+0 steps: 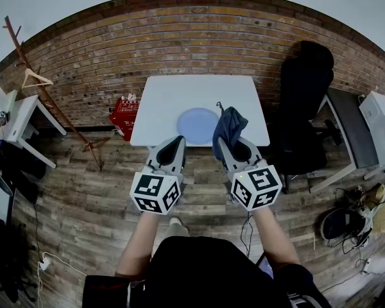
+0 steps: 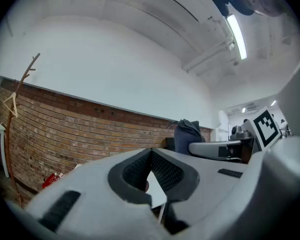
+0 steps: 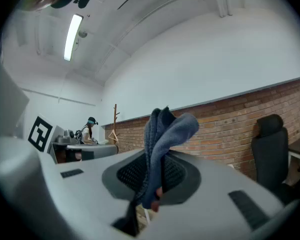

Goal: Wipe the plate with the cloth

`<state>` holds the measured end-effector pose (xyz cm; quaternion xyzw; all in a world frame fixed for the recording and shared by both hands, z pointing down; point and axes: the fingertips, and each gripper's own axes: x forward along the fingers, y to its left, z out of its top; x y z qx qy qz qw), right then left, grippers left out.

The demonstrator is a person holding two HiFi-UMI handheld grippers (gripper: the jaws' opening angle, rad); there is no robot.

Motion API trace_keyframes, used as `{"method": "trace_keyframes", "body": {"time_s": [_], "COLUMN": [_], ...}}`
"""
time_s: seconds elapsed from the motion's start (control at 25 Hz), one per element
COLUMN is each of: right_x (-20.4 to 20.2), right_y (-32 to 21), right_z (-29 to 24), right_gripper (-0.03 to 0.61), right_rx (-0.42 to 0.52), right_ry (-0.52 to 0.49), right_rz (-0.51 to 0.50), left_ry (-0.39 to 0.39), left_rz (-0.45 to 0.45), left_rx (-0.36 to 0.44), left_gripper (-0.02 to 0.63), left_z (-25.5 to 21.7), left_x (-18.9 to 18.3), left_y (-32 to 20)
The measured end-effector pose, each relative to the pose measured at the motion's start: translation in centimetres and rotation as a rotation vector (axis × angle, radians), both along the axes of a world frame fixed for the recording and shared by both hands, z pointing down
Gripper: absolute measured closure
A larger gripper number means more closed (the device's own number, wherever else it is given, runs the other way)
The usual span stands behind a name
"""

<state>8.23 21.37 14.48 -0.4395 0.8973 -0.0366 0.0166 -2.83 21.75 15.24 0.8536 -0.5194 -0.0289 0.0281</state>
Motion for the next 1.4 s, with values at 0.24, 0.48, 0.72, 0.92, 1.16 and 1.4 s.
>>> {"method": "trace_keyframes", "body": {"time_s": [0.24,0.48,0.72,0.92,1.16,1.4], "right_x": [0.3,0.5,1.7,2.1,2.4,1.6], "right_y": [0.1,0.9,1.7,1.8,1.5,0.2], "right_z": [0.3,0.7,1.1,1.0,1.7,2.0], "right_gripper": [0.518,0.518,0.518,0.518,0.518,0.518], "right_rx": [-0.016,-0.013,-0.025,-0.025,-0.03,-0.039], "right_ry": [-0.006,0.007,0.006,0.004,0.008,0.01], "right_rz": [-0.006,-0.014,-0.025,-0.025,-0.032,-0.036], "left_ry": [-0.007,-0.019,-0.036,-0.04,-0.035,-0.013], "left_rz": [0.022,0.028,0.036,0.042,0.034,0.074], "left_rx": [-0.002,-0.003,-0.002,-0.006,0.003,0.011], "left_gripper": [0.597,0.597,0.597,0.597,0.597,0.597], "left_z": [0.0,0.2,0.1,0.2,0.3,0.3], "left_x": [0.7,1.6,2.8,3.3,3.3,3.3], "left_y": [0.3,0.9,1.7,1.8,1.3,-0.1]}}
